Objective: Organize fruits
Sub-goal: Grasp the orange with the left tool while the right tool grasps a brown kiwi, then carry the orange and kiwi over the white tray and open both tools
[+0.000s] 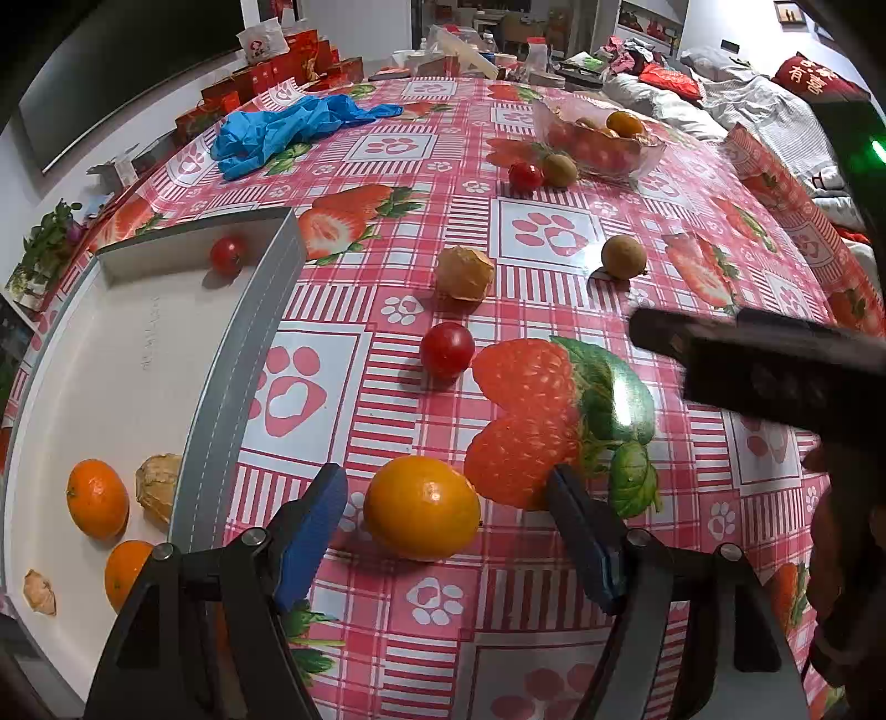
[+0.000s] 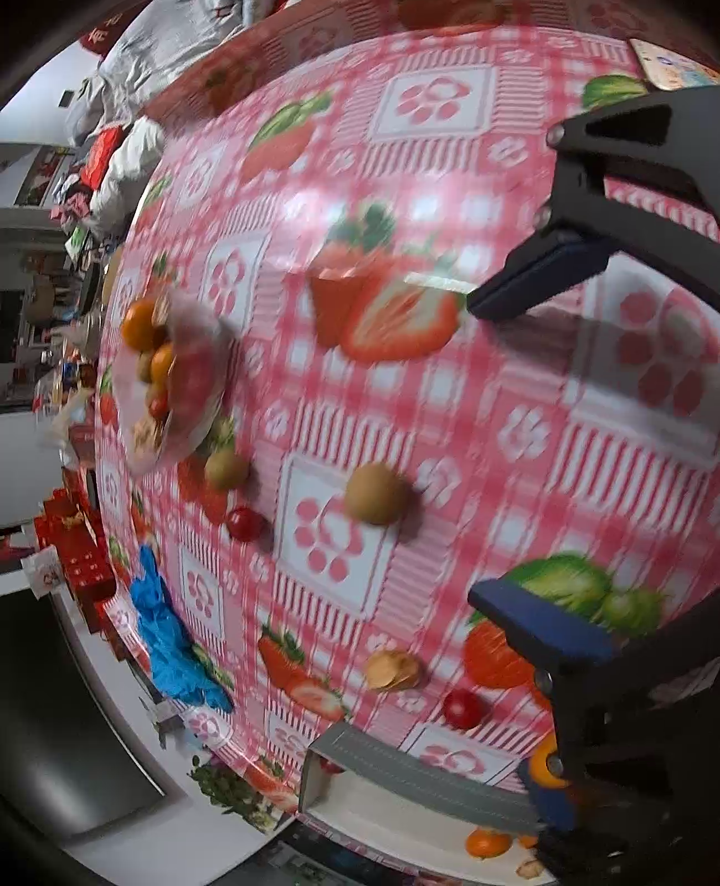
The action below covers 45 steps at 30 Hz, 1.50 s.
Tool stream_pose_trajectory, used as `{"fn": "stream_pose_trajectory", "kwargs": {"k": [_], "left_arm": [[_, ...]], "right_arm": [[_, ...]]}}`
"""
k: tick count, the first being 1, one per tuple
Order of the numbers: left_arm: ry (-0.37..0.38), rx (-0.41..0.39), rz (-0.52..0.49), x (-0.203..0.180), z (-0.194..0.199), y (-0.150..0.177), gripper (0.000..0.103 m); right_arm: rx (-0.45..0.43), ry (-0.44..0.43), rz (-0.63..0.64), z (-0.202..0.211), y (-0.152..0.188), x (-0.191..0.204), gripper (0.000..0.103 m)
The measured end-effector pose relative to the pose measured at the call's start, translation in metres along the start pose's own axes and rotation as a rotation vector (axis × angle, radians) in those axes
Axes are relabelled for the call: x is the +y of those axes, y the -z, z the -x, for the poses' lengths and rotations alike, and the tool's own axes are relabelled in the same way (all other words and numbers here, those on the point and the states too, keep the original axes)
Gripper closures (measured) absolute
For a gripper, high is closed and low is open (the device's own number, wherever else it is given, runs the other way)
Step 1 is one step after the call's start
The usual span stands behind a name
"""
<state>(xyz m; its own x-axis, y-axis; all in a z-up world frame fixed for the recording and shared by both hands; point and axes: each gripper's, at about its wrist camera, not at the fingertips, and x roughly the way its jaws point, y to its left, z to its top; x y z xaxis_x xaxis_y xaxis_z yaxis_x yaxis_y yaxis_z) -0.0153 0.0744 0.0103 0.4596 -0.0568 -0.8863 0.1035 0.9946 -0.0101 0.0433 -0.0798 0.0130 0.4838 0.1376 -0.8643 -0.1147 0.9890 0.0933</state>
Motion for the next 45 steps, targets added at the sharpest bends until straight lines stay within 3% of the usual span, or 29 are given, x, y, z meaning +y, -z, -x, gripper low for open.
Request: {"fn": "stream_pose_trajectory", "kwargs": {"k": [8, 10, 12, 14, 16, 19, 20, 33, 45], "left_arm": [[0.002, 0.0, 0.012, 0.011, 0.001, 0.002, 0.028], [0.002, -0.002, 0.014, 0.011, 0.001, 0.002, 0.028], [-0.002, -0.006, 0.013, 0.011, 0.001, 0.002, 0.028], [-0.007, -0.01, 0.024, 0.011, 0.001, 0.003, 0.028], [-0.012, -0.02, 0.038, 0.013, 0.002, 0.002, 0.036], [0.0, -0.03, 0.052, 0.016, 0.003, 0.0, 0.053], [0.014, -0.033, 0.055, 0.016, 0.004, 0.0, 0.065], [0.065, -0.044, 0.051, 0.02, 0.036, 0.017, 0.066], [0.069, -0.144, 0.053, 0.064, 0.115, 0.011, 0.065]], "right_arm": [[-0.015, 0.042, 0.035, -0.018, -0.022, 0.024, 0.038], [-0.027, 0.043, 0.045, -0.017, -0.023, 0.029, 0.064], [-0.034, 0.01, 0.037, -0.016, -0.023, 0.027, 0.073], [-0.042, -0.023, 0.012, -0.014, -0.02, 0.021, 0.073], [-0.05, -0.053, -0.005, -0.008, -0.016, 0.015, 0.073], [-0.045, -0.069, 0.0, -0.001, -0.009, 0.009, 0.073], [-0.043, -0.075, -0.001, 0.002, -0.006, 0.007, 0.073], [-0.034, -0.172, -0.007, 0.041, 0.029, -0.004, 0.073], [-0.084, -0.286, 0.088, 0.093, 0.018, 0.052, 0.073]]}}
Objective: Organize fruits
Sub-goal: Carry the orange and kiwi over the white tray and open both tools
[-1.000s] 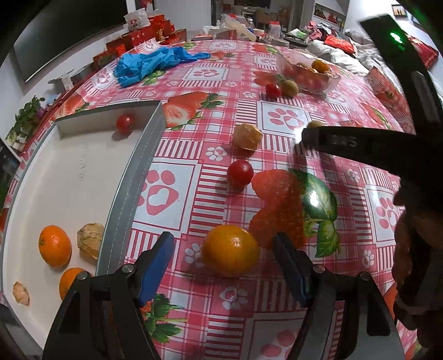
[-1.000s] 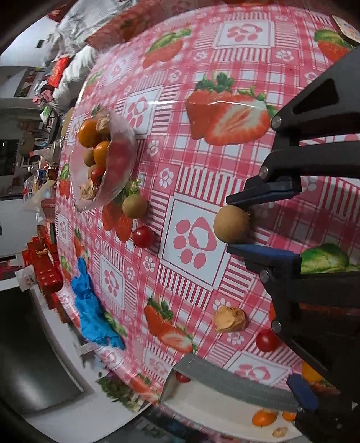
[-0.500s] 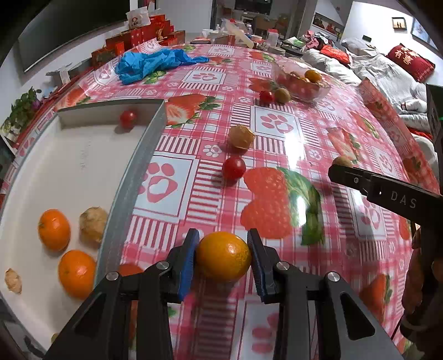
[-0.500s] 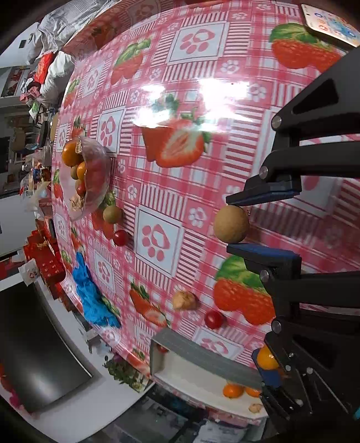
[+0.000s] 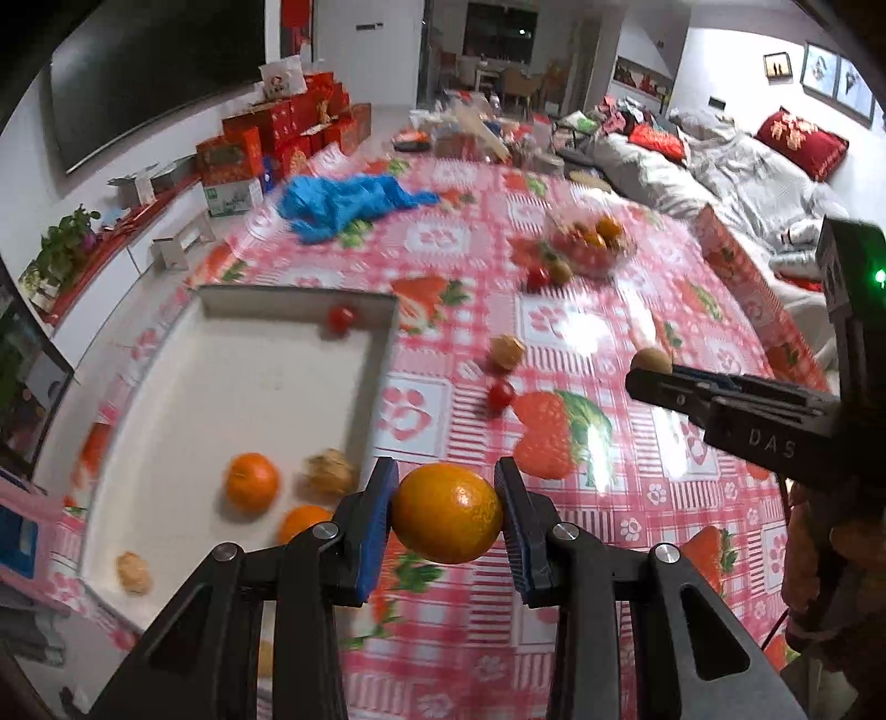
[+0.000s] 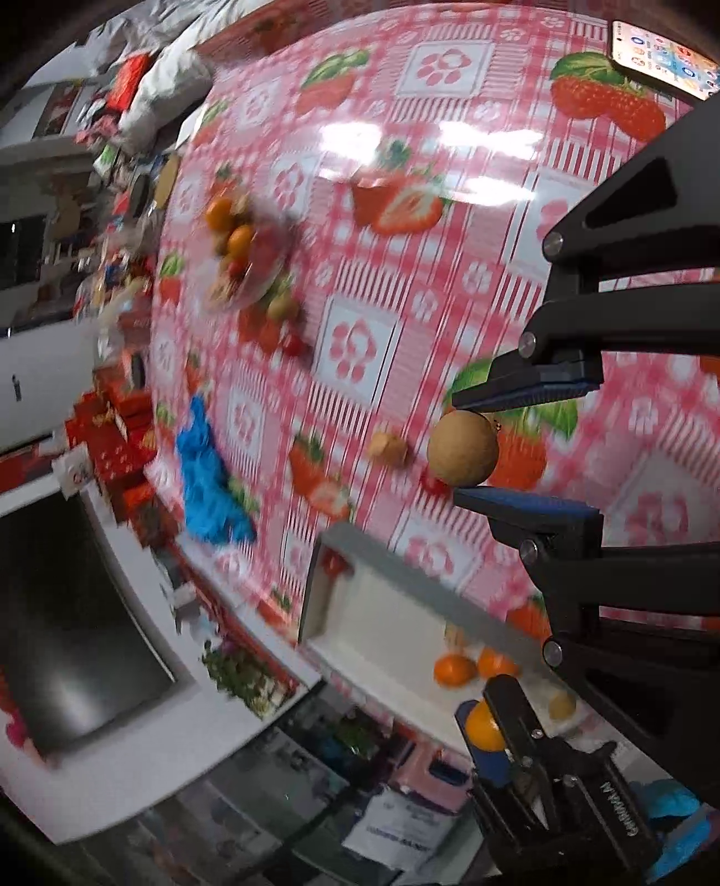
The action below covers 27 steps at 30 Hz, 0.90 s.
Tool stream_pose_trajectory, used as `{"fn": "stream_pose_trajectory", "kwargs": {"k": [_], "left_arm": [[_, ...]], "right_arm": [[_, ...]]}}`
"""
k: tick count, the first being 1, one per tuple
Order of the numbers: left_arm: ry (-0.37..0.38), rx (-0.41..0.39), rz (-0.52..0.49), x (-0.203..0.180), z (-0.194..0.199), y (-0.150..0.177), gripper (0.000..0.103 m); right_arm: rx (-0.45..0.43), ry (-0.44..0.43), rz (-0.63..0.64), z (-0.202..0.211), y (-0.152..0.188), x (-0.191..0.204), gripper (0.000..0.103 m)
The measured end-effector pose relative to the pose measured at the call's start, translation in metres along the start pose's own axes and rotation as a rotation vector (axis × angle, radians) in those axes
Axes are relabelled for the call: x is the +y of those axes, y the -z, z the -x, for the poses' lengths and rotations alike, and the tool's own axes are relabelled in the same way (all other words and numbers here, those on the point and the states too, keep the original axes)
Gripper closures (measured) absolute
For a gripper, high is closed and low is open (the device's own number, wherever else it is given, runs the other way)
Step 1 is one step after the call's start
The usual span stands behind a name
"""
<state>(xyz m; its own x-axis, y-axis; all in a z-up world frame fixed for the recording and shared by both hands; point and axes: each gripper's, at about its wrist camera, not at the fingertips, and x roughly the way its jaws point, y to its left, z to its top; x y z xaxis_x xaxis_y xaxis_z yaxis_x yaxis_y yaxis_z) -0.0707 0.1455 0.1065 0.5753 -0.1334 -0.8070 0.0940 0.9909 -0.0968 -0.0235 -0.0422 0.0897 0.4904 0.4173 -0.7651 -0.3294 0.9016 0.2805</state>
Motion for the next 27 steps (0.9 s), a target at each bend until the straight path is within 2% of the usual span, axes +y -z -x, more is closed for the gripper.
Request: {"fn": "stream_pose_trajectory", "kwargs": {"k": [4, 11, 15, 19, 27], "left_arm": [[-0.032, -0.038, 0.041, 0.029, 0.019, -0.005, 0.065], [-0.102, -0.086, 0.128, 0.09, 0.046, -0.018, 0.065], [-0.144, -0.111, 0.157, 0.116, 0.055, -0.026, 0.065], [-0.162, -0.077, 0.199, 0.136, 0.038, -0.022, 0.065], [-0.183, 0.043, 0.242, 0.145, -0.023, 0.014, 0.065]], "right_arm": [[-0.009, -0.039, 0.042, 0.005, -0.017, 0.03, 0.073], [-0.028, -0.08, 0.187, 0.011, -0.056, 0.099, 0.073], [-0.013, -0.094, 0.249, 0.001, -0.068, 0.13, 0.073], [0.062, -0.097, 0.259, -0.037, -0.064, 0.147, 0.073], [0.22, -0.072, 0.239, -0.109, -0.031, 0.146, 0.073]]}}
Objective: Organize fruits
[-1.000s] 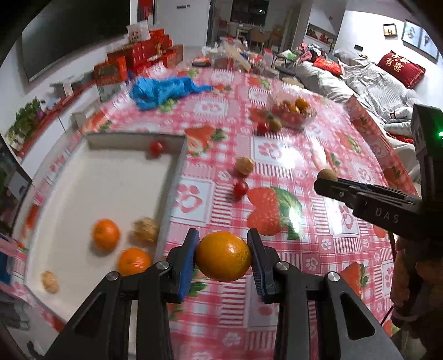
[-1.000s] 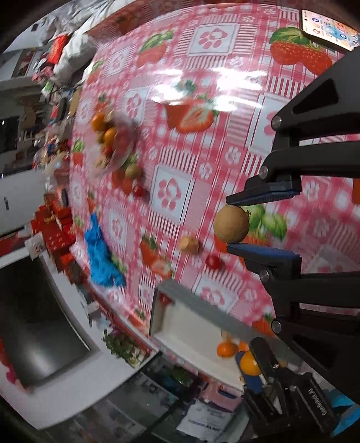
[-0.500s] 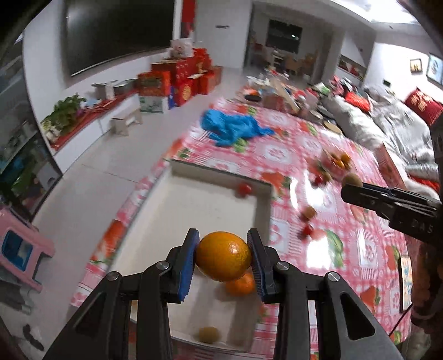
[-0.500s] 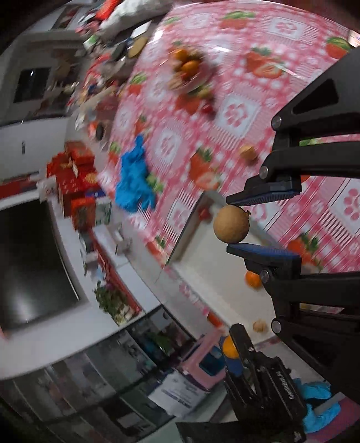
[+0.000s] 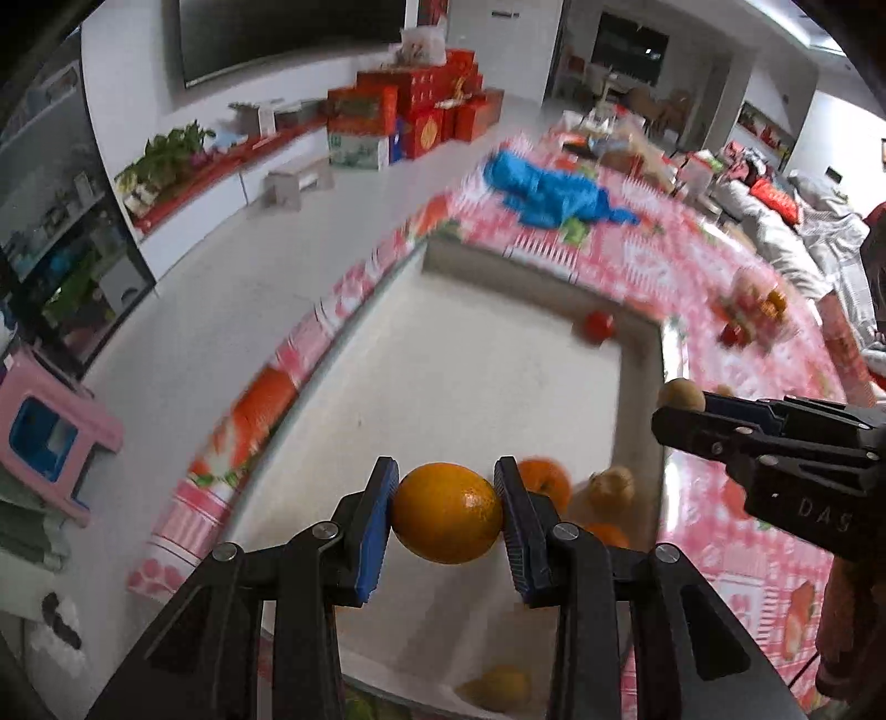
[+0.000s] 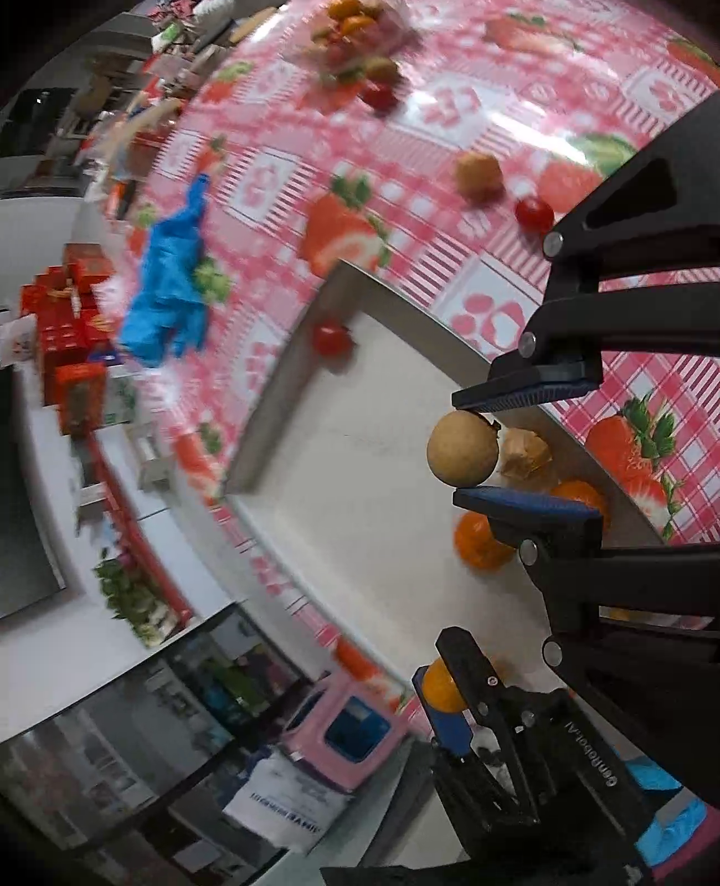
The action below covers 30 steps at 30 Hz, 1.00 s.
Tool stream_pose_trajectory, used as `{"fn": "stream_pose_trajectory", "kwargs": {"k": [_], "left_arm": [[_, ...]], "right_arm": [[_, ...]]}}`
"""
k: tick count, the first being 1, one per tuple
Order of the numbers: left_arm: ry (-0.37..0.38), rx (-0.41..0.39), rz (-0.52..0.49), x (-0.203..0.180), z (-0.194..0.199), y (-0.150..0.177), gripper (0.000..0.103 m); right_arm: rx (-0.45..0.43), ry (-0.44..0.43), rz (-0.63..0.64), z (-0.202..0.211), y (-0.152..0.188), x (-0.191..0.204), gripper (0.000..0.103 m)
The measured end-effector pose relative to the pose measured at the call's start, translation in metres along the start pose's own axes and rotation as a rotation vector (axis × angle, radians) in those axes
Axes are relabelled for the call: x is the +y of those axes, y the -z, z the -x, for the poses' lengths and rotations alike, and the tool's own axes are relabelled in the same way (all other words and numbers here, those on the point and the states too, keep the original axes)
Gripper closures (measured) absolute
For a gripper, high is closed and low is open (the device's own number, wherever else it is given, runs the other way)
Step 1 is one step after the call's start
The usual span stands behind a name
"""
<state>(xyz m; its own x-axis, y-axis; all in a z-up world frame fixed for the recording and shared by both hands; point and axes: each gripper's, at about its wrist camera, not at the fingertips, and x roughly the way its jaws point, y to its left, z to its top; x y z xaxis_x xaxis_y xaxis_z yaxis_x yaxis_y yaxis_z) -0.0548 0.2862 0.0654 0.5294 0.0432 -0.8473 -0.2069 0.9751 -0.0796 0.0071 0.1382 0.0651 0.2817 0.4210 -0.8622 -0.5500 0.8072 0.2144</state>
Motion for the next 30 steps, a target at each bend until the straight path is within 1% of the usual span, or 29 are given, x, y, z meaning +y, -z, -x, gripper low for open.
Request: {"fn": "stream_pose_trajectory", "kwargs": {"k": [3, 6, 7, 8, 9, 10, 11, 12, 13, 15, 18, 19, 20, 21, 22, 23, 25, 28, 30], "left_arm": [[-0.024, 0.021, -0.004, -0.002, -0.013, 0.007, 0.065], [-0.056, 0.015, -0.019, -0.005, -0.017, 0.014, 0.065], [-0.068, 0.012, -0.028, -0.006, -0.017, 0.015, 0.064], [-0.075, 0.011, -0.036, -0.006, -0.017, 0.014, 0.049], [-0.085, 0.005, -0.04, -0.007, -0.016, 0.015, 0.027], [-0.097, -0.014, -0.04, -0.008, -0.013, 0.017, 0.018], [-0.104, -0.036, -0.041, -0.008, -0.01, 0.017, 0.015], [-0.104, -0.048, -0.048, -0.01, -0.007, 0.019, 0.015], [-0.103, -0.045, -0.057, -0.013, -0.006, 0.019, 0.015], [-0.109, -0.045, -0.067, -0.017, -0.003, 0.018, 0.015], [-0.102, -0.084, -0.099, -0.034, 0.009, 0.02, 0.015], [-0.091, -0.096, -0.111, -0.042, 0.014, 0.021, 0.015], [-0.061, -0.108, -0.131, -0.054, 0.018, 0.022, 0.015], [-0.036, -0.113, -0.144, -0.063, 0.022, 0.023, 0.015], [-0.002, -0.12, -0.163, -0.076, 0.025, 0.026, 0.015], [0.037, -0.125, -0.188, -0.093, 0.028, 0.03, 0.015], [0.079, -0.123, -0.23, -0.122, 0.028, 0.039, 0.015], [0.094, -0.103, -0.28, -0.158, 0.018, 0.049, 0.015], [0.081, -0.087, -0.301, -0.18, 0.003, 0.055, 0.015]], "right_arm": [[0.029, 0.006, 0.003, -0.015, 0.003, 0.0, 0.073], [0.049, 0.0, 0.016, -0.022, 0.002, 0.001, 0.072], [0.051, 0.001, 0.022, -0.023, 0.002, 0.002, 0.07], [0.051, 0.001, 0.031, -0.023, 0.002, 0.004, 0.066], [0.048, 0.004, 0.036, -0.022, 0.003, 0.005, 0.053], [0.037, 0.009, 0.039, -0.019, 0.003, 0.005, 0.037], [0.023, 0.011, 0.038, -0.016, 0.004, 0.006, 0.032], [0.007, 0.011, 0.035, -0.011, 0.004, 0.005, 0.025], [-0.007, 0.013, 0.029, -0.006, 0.005, 0.003, 0.023], [-0.042, 0.017, 0.003, 0.008, 0.009, -0.003, 0.023], [-0.112, 0.042, -0.068, 0.03, 0.019, -0.026, 0.018], [-0.131, 0.055, -0.098, 0.037, 0.025, -0.035, 0.017], [-0.152, 0.075, -0.144, 0.045, 0.033, -0.048, 0.017], [-0.173, 0.108, -0.208, 0.053, 0.046, -0.067, 0.015], [-0.187, 0.14, -0.254, 0.059, 0.057, -0.082, 0.013], [-0.198, 0.178, -0.295, 0.064, 0.068, -0.096, 0.012], [-0.21, 0.256, -0.342, 0.069, 0.088, -0.118, 0.012], [-0.184, 0.397, -0.367, 0.073, 0.12, -0.15, 0.011], [-0.183, 0.438, -0.396, 0.075, 0.136, -0.168, 0.011]]}}
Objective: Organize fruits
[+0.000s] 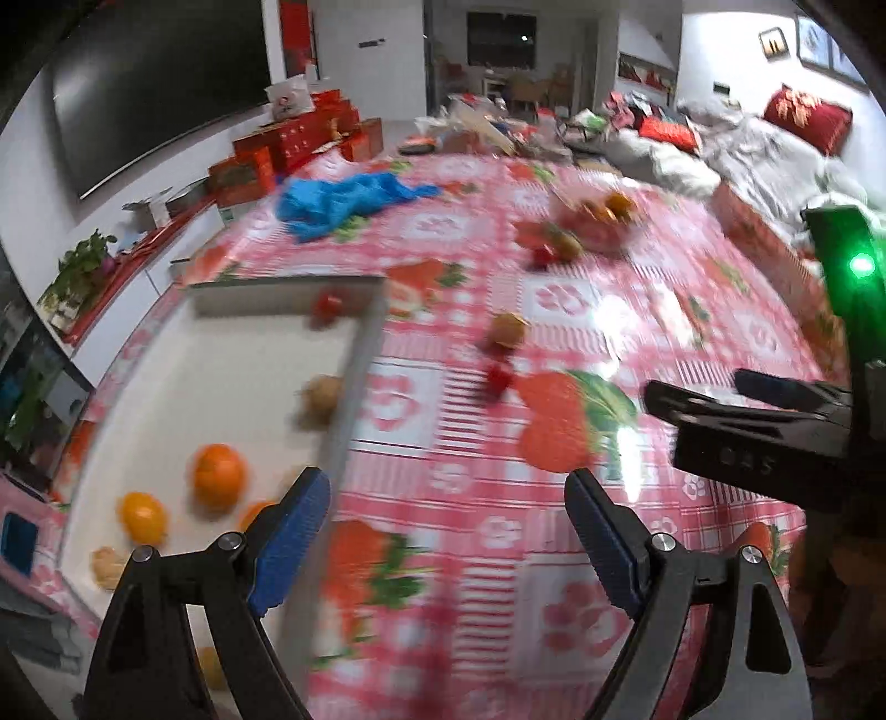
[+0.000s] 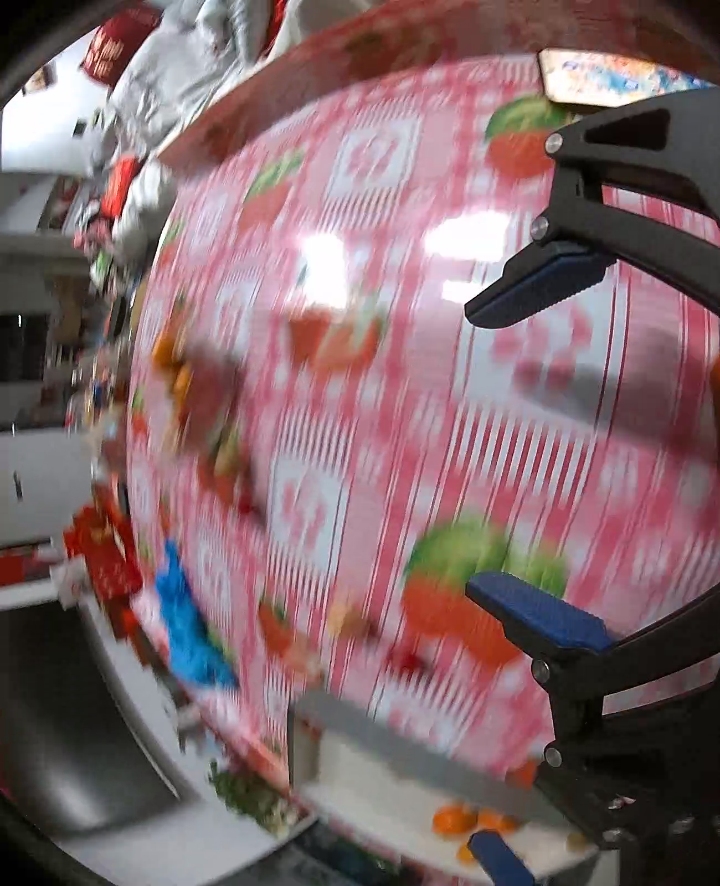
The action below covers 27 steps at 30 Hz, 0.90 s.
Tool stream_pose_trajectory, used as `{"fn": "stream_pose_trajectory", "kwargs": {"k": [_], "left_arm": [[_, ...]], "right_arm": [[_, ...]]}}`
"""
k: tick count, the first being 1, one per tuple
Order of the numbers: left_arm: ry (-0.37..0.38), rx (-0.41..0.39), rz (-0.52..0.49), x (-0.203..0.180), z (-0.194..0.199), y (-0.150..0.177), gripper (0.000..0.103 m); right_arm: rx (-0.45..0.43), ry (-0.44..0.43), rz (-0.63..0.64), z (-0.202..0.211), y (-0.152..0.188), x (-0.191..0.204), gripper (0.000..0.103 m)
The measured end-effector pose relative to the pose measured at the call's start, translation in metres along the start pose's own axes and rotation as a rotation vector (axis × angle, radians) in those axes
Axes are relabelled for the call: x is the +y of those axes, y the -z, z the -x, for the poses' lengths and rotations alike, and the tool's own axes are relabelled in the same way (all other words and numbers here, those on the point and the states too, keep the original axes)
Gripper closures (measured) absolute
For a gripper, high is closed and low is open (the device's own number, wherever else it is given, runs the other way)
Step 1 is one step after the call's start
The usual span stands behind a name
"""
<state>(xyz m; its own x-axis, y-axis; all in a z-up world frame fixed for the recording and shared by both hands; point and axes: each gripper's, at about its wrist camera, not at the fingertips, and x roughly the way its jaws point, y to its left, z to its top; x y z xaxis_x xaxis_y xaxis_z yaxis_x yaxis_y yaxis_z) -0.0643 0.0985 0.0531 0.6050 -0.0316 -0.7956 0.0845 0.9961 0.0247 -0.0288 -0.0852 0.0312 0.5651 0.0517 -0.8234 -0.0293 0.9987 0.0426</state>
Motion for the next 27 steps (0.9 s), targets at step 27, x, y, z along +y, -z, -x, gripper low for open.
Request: {"fn": "stream_pose_trajectory", "kwargs": {"k": [27], "left_arm": [[-0.03, 0.042, 0.094, -0.019, -0.056, 0.017, 0.0]], "right_arm": [[-0.021, 0.124, -0.081, -0.028, 0.012, -0.035, 0.0]]}}
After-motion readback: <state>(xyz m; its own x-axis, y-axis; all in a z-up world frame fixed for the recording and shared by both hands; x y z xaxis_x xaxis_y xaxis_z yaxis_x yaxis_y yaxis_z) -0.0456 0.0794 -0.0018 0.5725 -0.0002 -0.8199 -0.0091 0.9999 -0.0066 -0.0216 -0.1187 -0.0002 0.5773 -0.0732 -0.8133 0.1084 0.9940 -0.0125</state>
